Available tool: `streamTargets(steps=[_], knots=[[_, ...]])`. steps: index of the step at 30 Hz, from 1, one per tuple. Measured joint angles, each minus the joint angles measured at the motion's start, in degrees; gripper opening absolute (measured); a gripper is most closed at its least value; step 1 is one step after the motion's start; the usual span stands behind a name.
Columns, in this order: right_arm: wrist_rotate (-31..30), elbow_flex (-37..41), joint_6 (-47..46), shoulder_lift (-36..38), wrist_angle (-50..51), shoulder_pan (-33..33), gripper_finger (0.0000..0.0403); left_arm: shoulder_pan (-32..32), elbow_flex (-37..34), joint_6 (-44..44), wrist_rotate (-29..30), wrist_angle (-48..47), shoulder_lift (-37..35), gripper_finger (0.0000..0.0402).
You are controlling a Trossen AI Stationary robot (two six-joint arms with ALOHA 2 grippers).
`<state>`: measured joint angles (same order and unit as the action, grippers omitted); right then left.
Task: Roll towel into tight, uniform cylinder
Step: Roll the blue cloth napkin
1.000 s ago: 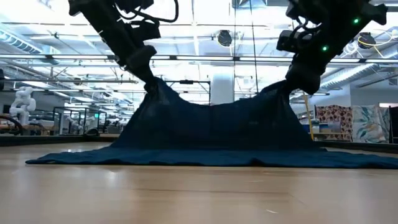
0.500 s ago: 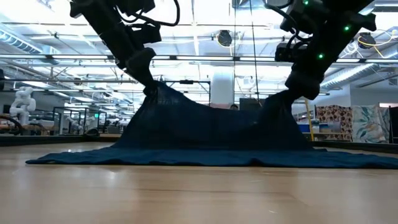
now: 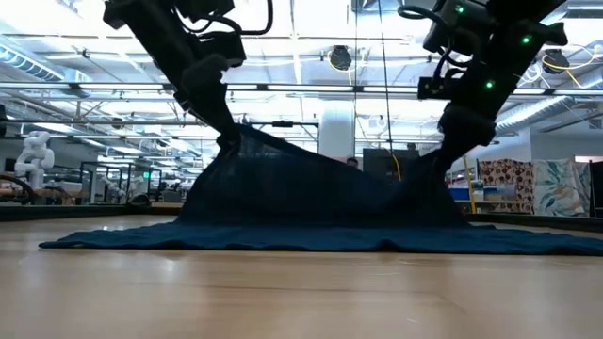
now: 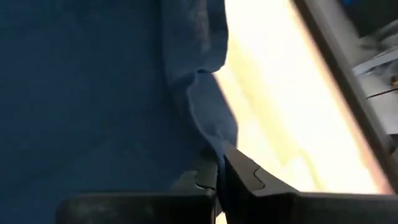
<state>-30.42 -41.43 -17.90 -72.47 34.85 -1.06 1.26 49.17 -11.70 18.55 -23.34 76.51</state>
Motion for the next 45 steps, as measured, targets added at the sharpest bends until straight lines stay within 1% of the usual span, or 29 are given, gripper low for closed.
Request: streamTargets(steps=[4,10,15,20,22,26,32,38,45], knots=[[5.5,0.0,-1.2,0.0,2.9,0.0,0.0000,-1.8,0.0,0.0,-1.3,-0.6,0.0,0.0004],[14.7,0.0,-3.8,0.0,8.5,0.0,0.0000,-4.2,0.0,0.0,-2.1,-5.6,0.0,0.0004],[19.3,-0.6,-5.7,0.0,14.7,0.0,0.0000,-5.9,0.0,-1.7,-2.4,-6.6,0.0,0.0004],[22.3,-4.2,-7.7,0.0,22.7,0.6,0.0000,-8.2,0.0,-2.4,-5.0,-6.6,0.0,0.0004],[23.6,-5.8,-7.8,0.0,25.2,1.2,0.0000,-9.3,0.0,-3.0,-5.1,-6.6,0.0,0.0004],[28.3,-8.0,-8.8,0.0,29.3,2.7,0.0000,-11.3,0.0,-3.7,-5.1,-6.4,0.0,0.0004],[34.9,-8.2,-13.5,0.0,29.7,6.4,0.0000,-13.6,0.0,-4.5,-5.1,-6.4,0.0,0.0004],[37.5,-8.2,-19.0,0.0,29.6,11.2,0.0000,-14.6,0.2,-4.4,-5.0,-6.4,-1.2,0.0004],[38.9,-8.2,-24.2,0.0,26.3,15.3,0.0000,-14.9,2.0,-2.1,-5.0,-7.1,-6.3,0.0004]])
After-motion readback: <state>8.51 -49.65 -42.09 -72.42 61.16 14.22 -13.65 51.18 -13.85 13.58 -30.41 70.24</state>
